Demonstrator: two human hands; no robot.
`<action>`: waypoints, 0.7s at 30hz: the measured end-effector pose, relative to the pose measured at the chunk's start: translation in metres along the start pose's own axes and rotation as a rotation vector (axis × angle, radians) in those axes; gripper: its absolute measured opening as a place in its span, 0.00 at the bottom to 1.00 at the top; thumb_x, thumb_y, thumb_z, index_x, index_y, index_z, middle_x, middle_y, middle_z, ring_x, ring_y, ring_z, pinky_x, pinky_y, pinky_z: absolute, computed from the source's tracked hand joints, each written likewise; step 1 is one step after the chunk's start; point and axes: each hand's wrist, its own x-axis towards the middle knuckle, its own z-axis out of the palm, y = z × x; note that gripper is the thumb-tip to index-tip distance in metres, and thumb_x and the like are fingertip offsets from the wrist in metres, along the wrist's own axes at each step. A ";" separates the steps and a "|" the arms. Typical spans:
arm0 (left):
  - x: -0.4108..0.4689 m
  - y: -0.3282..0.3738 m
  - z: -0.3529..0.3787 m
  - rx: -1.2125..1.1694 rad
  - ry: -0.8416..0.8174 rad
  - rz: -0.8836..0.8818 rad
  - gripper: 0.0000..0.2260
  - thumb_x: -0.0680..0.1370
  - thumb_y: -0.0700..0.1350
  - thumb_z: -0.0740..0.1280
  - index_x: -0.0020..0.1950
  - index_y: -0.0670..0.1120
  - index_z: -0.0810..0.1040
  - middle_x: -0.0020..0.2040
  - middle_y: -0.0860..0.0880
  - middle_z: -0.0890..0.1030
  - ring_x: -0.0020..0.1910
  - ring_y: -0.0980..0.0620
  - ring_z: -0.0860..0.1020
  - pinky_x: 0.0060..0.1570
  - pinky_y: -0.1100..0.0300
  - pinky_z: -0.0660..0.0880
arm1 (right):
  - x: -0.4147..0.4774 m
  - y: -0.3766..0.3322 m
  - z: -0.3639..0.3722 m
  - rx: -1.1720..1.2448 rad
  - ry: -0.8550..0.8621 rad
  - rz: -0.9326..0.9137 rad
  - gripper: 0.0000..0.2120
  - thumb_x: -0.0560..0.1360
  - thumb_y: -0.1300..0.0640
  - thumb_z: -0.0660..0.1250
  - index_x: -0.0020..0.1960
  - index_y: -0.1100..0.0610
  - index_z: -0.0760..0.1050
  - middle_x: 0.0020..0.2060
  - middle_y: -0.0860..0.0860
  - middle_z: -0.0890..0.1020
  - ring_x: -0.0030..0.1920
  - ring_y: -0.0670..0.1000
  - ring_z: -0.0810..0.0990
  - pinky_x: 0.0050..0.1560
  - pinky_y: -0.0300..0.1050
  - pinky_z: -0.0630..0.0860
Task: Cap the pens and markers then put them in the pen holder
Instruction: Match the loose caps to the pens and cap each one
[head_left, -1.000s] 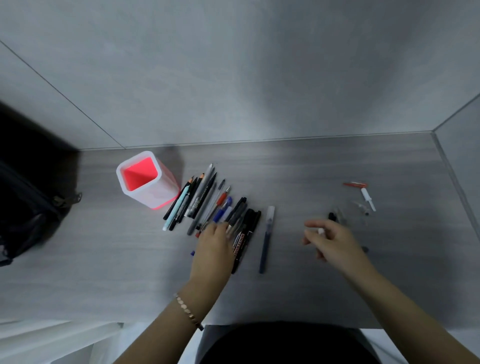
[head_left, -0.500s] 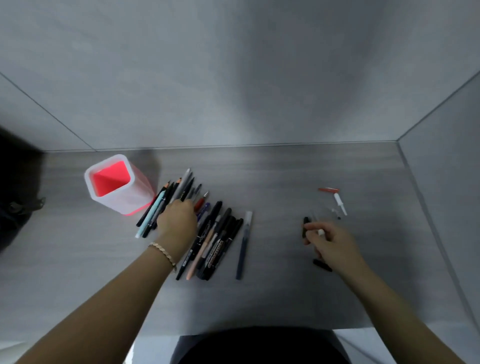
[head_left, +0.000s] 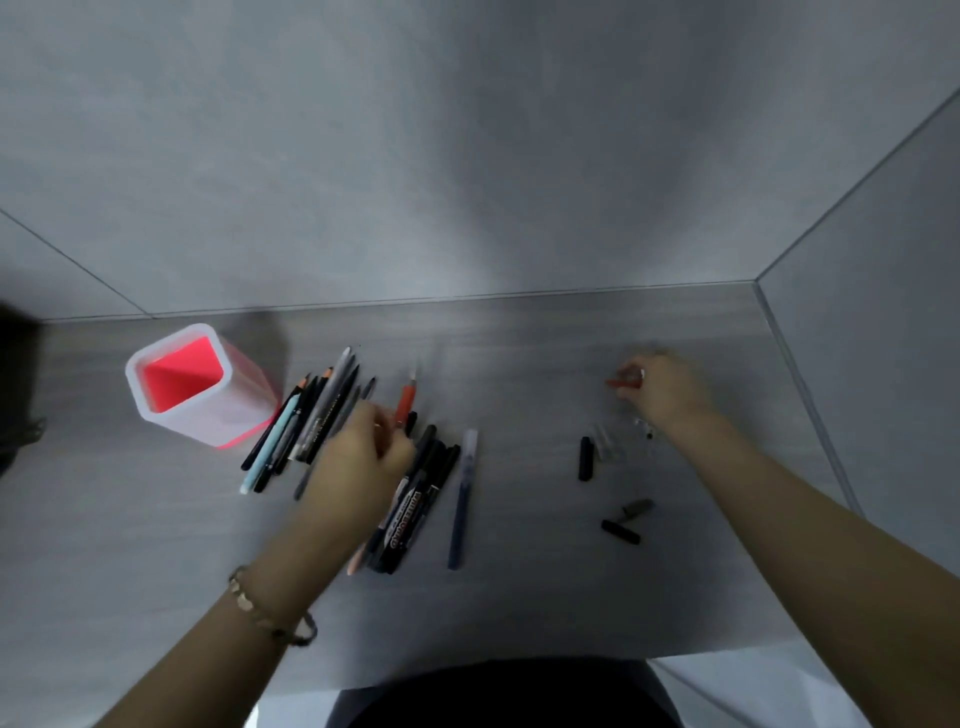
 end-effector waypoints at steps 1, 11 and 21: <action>-0.006 0.000 0.003 -0.038 -0.018 0.002 0.06 0.76 0.40 0.60 0.40 0.47 0.69 0.32 0.46 0.76 0.32 0.49 0.75 0.36 0.57 0.72 | 0.002 0.001 0.003 -0.038 -0.006 0.004 0.10 0.72 0.60 0.68 0.52 0.61 0.78 0.54 0.61 0.80 0.53 0.60 0.78 0.52 0.46 0.73; -0.047 0.012 0.011 -0.350 -0.194 -0.094 0.07 0.77 0.42 0.62 0.40 0.51 0.75 0.26 0.51 0.76 0.23 0.58 0.69 0.25 0.64 0.66 | -0.093 -0.060 -0.012 0.673 -0.102 -0.067 0.10 0.78 0.60 0.57 0.50 0.56 0.76 0.30 0.47 0.76 0.24 0.41 0.69 0.30 0.34 0.65; -0.066 0.028 0.006 -0.383 -0.278 0.031 0.07 0.73 0.37 0.67 0.41 0.49 0.80 0.26 0.50 0.78 0.19 0.63 0.71 0.22 0.72 0.67 | -0.156 -0.081 -0.033 1.220 -0.133 0.132 0.12 0.76 0.60 0.60 0.35 0.58 0.74 0.19 0.46 0.67 0.18 0.42 0.60 0.19 0.31 0.56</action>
